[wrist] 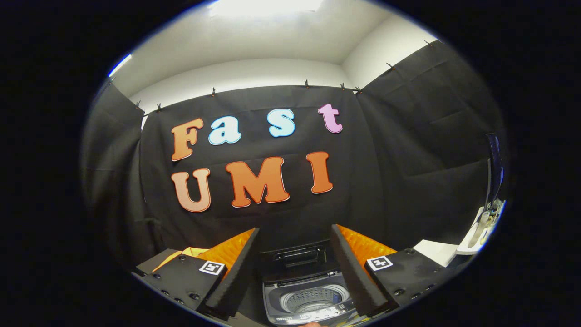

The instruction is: Put the clothes into the washing machine and then close the washing machine lid.

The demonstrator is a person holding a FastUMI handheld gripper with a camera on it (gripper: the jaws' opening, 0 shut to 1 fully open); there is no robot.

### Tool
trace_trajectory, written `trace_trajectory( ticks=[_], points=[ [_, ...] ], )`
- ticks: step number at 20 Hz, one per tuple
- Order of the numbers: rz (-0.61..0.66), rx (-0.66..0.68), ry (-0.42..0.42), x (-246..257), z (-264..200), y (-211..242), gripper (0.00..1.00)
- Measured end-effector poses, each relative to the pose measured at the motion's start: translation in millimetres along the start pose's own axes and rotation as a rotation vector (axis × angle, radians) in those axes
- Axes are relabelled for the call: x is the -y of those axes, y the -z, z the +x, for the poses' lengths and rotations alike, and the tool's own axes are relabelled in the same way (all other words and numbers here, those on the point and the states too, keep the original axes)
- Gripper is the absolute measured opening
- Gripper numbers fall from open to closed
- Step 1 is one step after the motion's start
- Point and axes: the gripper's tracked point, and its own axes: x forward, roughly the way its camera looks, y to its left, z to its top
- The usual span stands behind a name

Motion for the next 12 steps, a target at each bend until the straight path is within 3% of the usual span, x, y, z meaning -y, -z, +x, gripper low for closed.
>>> trace_trajectory(
  ticks=[7,12],
  points=[
    [-0.055,-0.034,-0.030,-26,21,4,0.98],
    [-0.061,-0.065,-0.192,-106,49,2,0.98]
  ],
)
